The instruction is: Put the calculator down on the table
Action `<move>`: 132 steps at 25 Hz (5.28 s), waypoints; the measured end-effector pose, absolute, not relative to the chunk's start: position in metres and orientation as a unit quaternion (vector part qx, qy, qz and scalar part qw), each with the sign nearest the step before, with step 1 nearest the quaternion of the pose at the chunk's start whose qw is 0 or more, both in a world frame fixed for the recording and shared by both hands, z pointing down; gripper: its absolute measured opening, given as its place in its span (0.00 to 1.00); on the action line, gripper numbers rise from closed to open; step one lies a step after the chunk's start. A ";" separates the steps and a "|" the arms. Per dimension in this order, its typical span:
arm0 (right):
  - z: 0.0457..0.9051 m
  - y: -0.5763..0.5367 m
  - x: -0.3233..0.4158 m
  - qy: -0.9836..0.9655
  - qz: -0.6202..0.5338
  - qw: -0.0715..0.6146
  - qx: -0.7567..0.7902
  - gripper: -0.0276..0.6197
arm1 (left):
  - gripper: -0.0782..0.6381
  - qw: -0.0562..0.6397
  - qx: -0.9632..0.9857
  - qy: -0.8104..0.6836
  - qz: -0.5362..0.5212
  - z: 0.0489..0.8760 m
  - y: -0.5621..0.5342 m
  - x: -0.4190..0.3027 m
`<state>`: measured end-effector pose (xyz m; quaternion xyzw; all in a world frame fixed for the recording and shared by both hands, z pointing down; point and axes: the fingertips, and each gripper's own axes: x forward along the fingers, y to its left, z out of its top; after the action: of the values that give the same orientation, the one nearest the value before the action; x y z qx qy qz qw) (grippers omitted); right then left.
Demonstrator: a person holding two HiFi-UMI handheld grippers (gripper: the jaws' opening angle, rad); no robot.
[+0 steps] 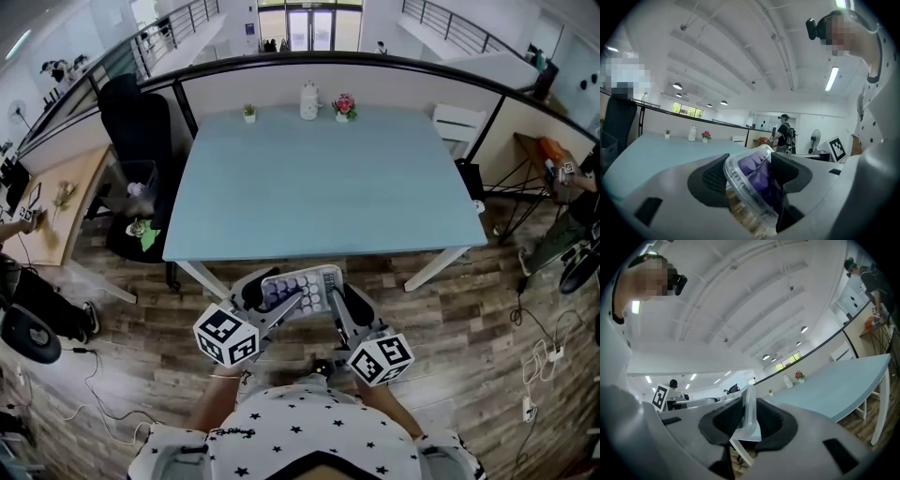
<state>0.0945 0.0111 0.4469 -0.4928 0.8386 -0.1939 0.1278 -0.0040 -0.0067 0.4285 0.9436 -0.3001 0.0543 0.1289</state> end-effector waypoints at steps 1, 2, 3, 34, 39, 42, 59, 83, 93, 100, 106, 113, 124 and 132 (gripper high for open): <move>0.446 0.011 0.099 0.838 -0.193 0.128 -0.494 0.16 | 0.50 0.128 0.944 -0.299 0.054 0.428 -0.007 0.001; 0.446 0.011 0.103 0.838 -0.191 0.128 -0.495 0.16 | 0.50 0.128 0.945 -0.297 0.054 0.428 -0.008 0.005; 0.446 0.011 0.107 0.838 -0.190 0.129 -0.496 0.16 | 0.50 0.128 0.945 -0.295 0.054 0.428 -0.008 0.008; 0.450 -0.106 0.152 0.788 -0.193 0.112 -0.574 0.16 | 0.50 0.142 0.967 -0.205 0.059 0.434 -0.142 0.059; 0.452 -0.134 0.147 0.786 -0.190 0.103 -0.580 0.16 | 0.50 0.150 0.967 -0.200 0.057 0.440 -0.170 0.055; 0.454 -0.149 0.141 0.785 -0.190 0.095 -0.582 0.16 | 0.50 0.156 0.966 -0.198 0.057 0.444 -0.186 0.048; 0.474 -0.215 0.102 0.776 -0.204 0.053 -0.595 0.16 | 0.51 0.196 0.961 -0.189 0.054 0.473 -0.253 0.010; 0.509 -0.283 0.104 0.782 -0.235 0.018 -0.577 0.17 | 0.52 0.227 0.947 -0.214 0.077 0.511 -0.316 0.011; 0.534 -0.325 0.132 0.801 -0.250 -0.017 -0.544 0.17 | 0.52 0.245 0.933 -0.248 0.088 0.539 -0.349 0.038; 0.556 -0.339 0.146 0.805 -0.261 -0.039 -0.530 0.17 | 0.52 0.254 0.924 -0.262 0.112 0.560 -0.360 0.053; 0.570 -0.348 0.157 0.804 -0.273 -0.049 -0.525 0.17 | 0.52 0.266 0.918 -0.267 0.126 0.576 -0.368 0.065; 0.595 -0.351 0.168 0.800 -0.295 -0.067 -0.517 0.17 | 0.53 0.281 0.907 -0.271 0.155 0.601 -0.370 0.077; 0.624 -0.353 0.176 0.796 -0.327 -0.096 -0.500 0.17 | 0.53 0.298 0.892 -0.282 0.190 0.630 -0.370 0.085; 0.641 -0.352 0.174 0.798 -0.337 -0.120 -0.485 0.17 | 0.54 0.307 0.879 -0.297 0.211 0.645 -0.367 0.086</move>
<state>0.1743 -0.3520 0.6409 -0.4851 0.7978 -0.3373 -0.1198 0.0855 -0.3665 0.6450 0.8792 -0.2974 0.2110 0.3066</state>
